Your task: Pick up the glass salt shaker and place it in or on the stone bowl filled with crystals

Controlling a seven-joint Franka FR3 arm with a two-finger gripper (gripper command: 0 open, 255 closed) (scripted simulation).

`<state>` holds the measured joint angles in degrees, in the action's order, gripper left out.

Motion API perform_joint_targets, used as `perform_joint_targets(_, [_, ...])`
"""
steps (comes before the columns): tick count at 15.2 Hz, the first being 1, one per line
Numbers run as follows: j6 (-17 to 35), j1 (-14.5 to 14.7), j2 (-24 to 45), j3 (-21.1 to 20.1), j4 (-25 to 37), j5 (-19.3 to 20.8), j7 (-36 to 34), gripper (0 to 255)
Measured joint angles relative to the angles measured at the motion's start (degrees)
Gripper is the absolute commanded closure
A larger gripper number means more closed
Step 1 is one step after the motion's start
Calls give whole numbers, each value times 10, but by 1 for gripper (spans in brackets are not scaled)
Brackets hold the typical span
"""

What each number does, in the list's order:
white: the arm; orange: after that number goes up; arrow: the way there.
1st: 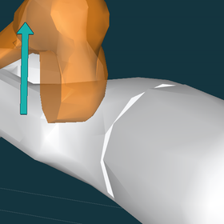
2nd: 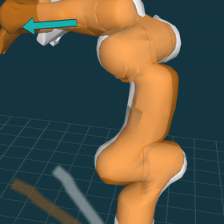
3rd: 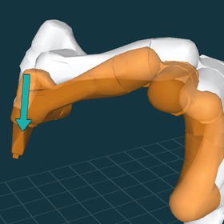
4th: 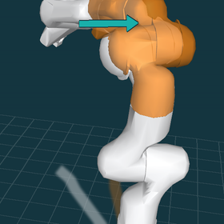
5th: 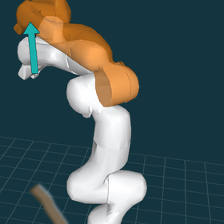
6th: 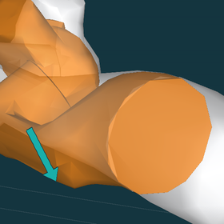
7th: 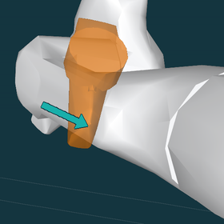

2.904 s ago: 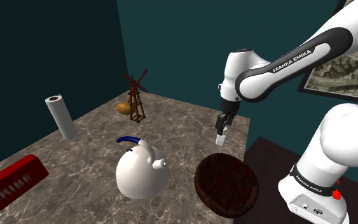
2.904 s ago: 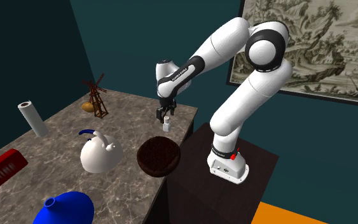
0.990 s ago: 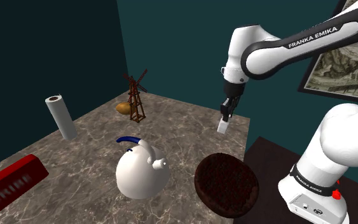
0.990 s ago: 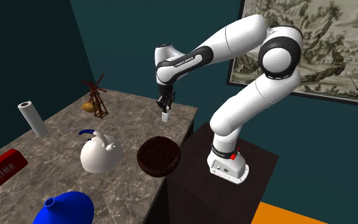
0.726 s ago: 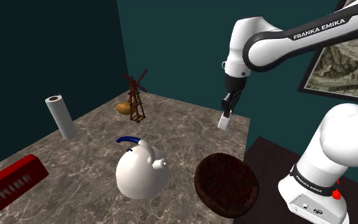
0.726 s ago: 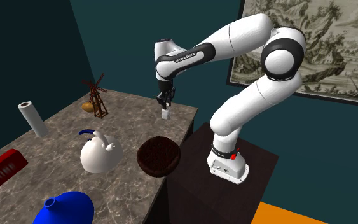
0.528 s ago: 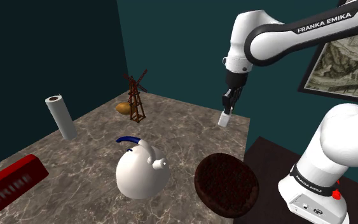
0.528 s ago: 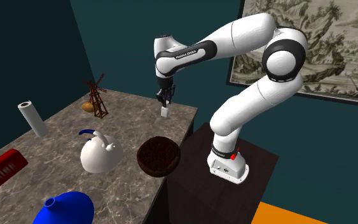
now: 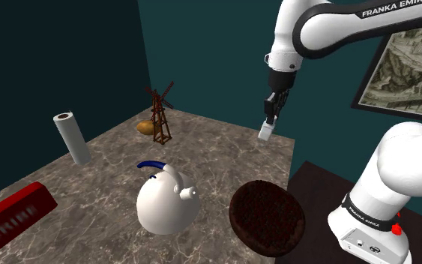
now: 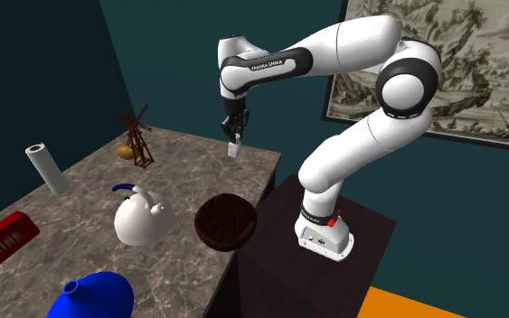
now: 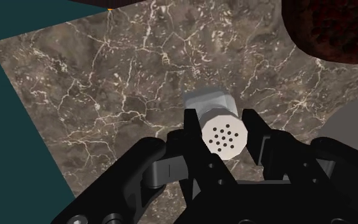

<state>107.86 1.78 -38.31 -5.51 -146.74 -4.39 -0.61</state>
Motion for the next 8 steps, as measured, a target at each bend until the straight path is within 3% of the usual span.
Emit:
perform_joint_targets(3, [-23, -1, -4, 2, 19, 2, 1, 255])
perform_joint_targets(8, [-58, 27, -46, -39, 15, -30, -50, 255])
